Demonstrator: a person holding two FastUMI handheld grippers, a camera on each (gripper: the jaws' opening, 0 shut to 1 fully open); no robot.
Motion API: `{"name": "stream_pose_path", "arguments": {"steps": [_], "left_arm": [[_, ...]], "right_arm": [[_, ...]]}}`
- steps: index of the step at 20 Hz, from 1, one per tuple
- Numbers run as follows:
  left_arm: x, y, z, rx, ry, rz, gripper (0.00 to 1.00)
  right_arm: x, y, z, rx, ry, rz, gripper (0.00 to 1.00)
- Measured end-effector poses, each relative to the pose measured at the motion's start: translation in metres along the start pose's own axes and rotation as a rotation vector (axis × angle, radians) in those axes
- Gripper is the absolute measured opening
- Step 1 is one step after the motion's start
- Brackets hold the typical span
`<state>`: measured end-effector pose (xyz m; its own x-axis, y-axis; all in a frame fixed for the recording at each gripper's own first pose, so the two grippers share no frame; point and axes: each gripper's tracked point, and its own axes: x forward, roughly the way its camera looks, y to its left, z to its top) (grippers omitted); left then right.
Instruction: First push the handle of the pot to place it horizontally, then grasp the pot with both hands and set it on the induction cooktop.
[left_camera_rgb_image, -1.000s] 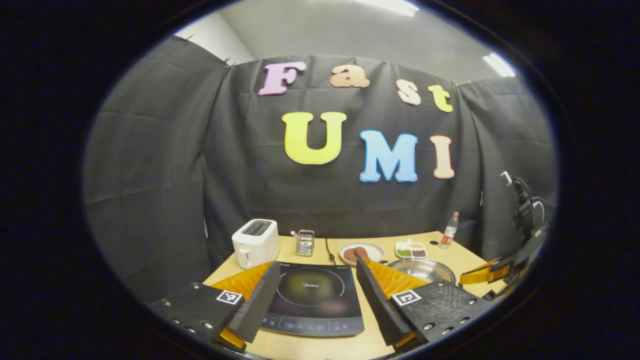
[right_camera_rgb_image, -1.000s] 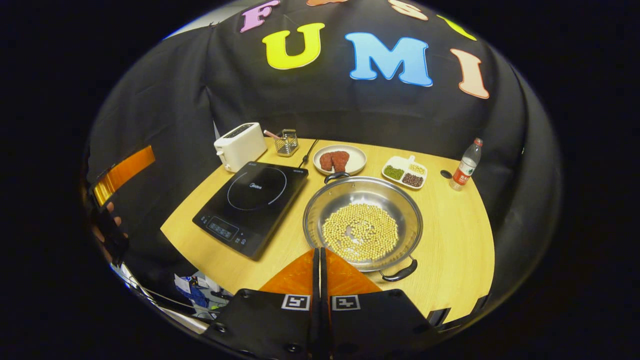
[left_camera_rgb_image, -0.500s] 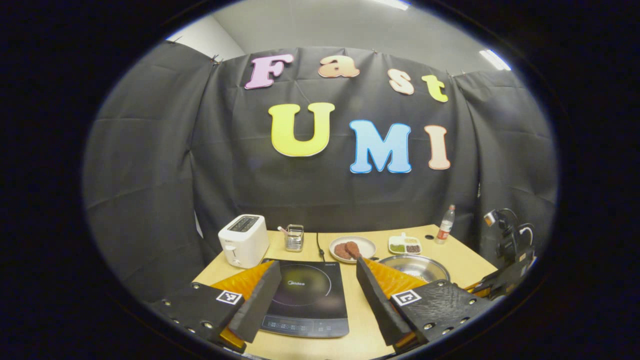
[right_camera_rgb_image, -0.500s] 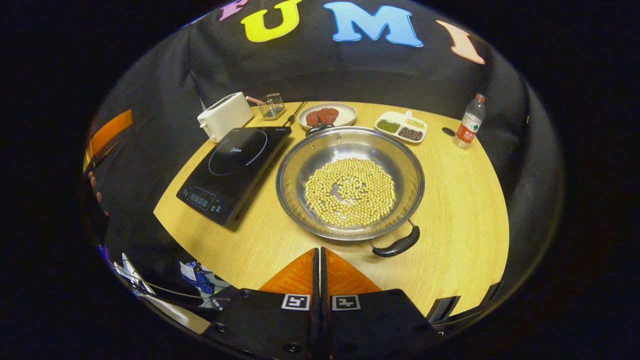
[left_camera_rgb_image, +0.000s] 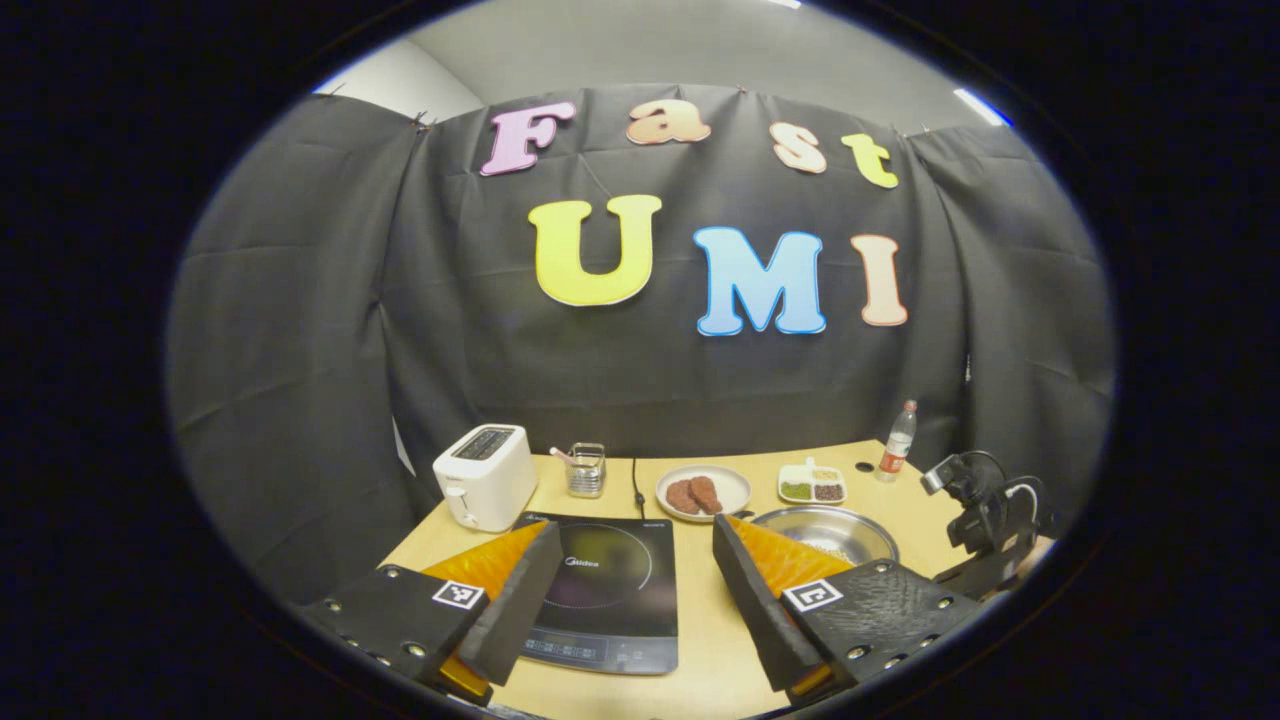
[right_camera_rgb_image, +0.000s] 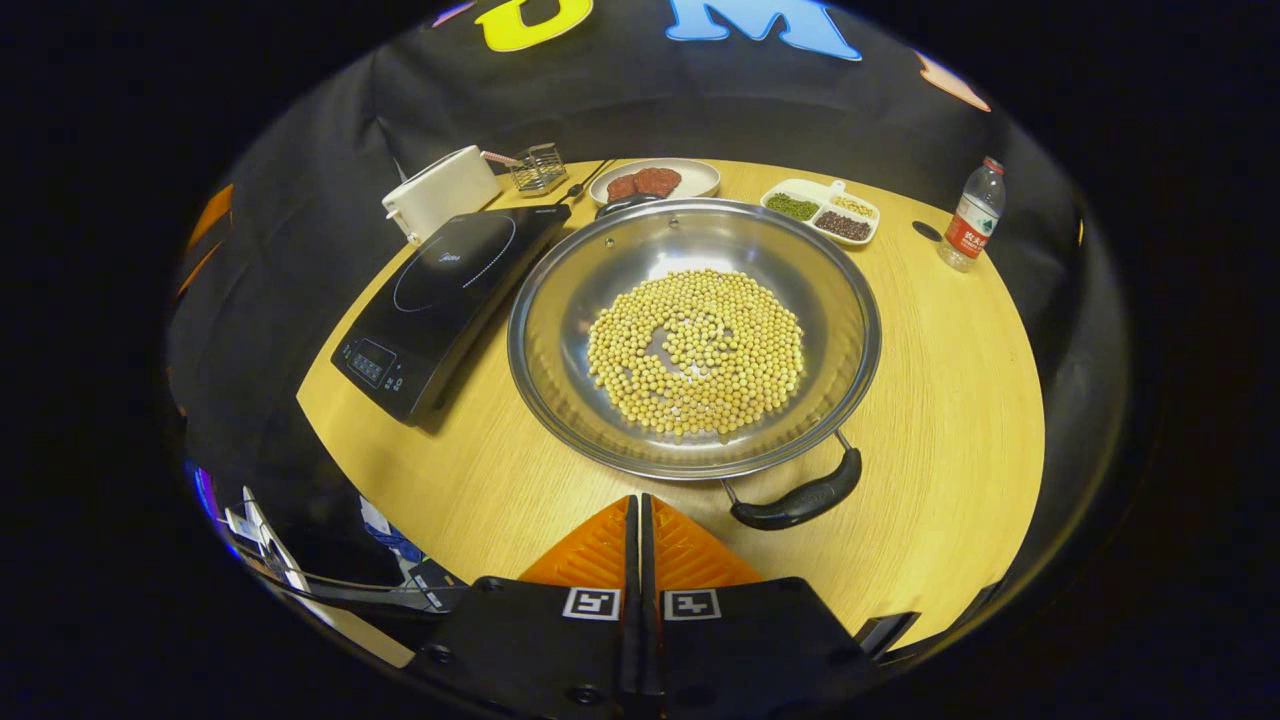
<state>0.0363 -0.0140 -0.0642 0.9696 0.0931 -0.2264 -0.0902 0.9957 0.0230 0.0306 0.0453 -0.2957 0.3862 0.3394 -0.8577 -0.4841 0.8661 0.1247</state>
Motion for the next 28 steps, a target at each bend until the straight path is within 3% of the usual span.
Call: {"name": "stream_pose_path", "arguments": {"steps": [7, 8, 14, 28], "left_arm": [[0.005, -0.018, 0.000, 0.012, 0.015, 0.015, 0.92], [0.006, -0.020, 0.000, 0.011, 0.014, 0.018, 0.89], [0.009, -0.036, -0.003, 0.009, 0.026, 0.017, 0.89], [0.027, -0.067, -0.008, 0.027, 0.055, 0.006, 0.89]], "right_arm": [[0.010, -0.007, -0.001, -0.038, 0.022, 0.025, 0.02], [0.011, -0.010, -0.002, -0.048, 0.025, 0.022, 0.02], [0.015, -0.028, -0.004, -0.080, 0.031, -0.005, 0.02], [0.013, -0.060, 0.000, -0.044, 0.023, -0.010, 0.02]]}}
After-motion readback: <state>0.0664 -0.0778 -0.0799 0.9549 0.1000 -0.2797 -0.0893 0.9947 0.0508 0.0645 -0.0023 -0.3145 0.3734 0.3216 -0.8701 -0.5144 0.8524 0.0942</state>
